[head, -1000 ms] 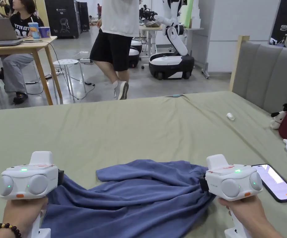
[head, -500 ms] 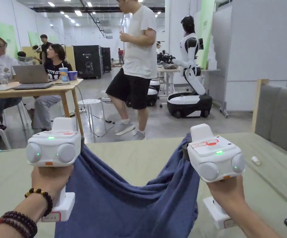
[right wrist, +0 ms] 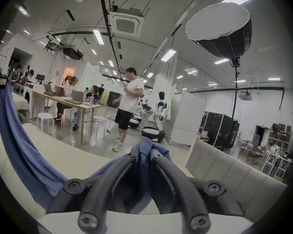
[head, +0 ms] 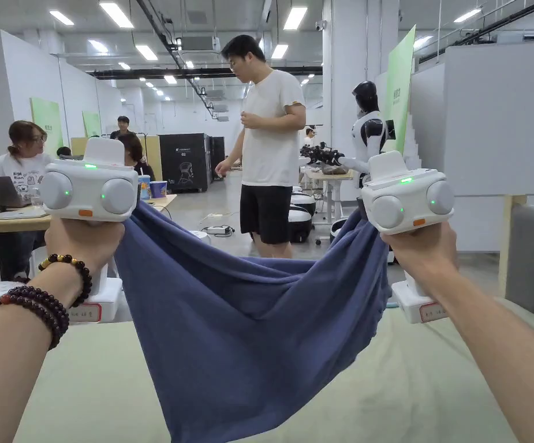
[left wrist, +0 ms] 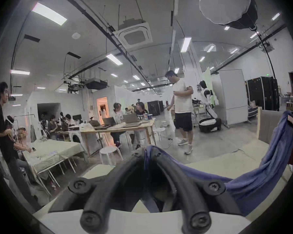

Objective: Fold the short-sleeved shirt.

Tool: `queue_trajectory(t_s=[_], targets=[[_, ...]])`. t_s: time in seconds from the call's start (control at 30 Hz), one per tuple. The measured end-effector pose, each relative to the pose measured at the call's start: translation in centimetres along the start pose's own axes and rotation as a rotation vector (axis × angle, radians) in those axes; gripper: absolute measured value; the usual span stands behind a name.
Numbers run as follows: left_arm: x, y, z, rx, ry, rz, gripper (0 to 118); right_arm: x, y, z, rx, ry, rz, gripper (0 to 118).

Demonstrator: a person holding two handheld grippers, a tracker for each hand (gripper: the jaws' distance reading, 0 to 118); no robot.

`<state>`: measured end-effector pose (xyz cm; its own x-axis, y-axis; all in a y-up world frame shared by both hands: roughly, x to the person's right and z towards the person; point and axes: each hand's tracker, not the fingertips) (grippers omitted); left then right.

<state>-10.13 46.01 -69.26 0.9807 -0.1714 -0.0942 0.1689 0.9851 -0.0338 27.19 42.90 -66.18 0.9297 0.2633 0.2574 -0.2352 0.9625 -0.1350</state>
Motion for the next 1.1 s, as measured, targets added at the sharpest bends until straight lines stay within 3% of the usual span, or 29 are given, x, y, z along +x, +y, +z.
queue_trajectory(t_s=[0.1, 0.5, 0.9, 1.1], targets=[[-0.3, 0.9, -0.9, 0.012, 0.003, 0.023, 4, 0.3, 0.0, -0.6, 0.012, -0.013, 0.023, 12], [0.3, -1.2, -2.2, 0.007, 0.002, 0.034, 4, -0.3, -3.3, -1.5, -0.039, -0.008, -0.013, 12], [2.3, -11.9, -0.5, -0.142, -0.068, 0.051, 4, -3.1, -13.5, -0.1, -0.171, 0.057, -0.022, 12], [2.1, -16.1, 2.8, -0.175, -0.116, 0.027, 4, -3.0, -16.5, 4.3, -0.188, 0.092, -0.032, 12]])
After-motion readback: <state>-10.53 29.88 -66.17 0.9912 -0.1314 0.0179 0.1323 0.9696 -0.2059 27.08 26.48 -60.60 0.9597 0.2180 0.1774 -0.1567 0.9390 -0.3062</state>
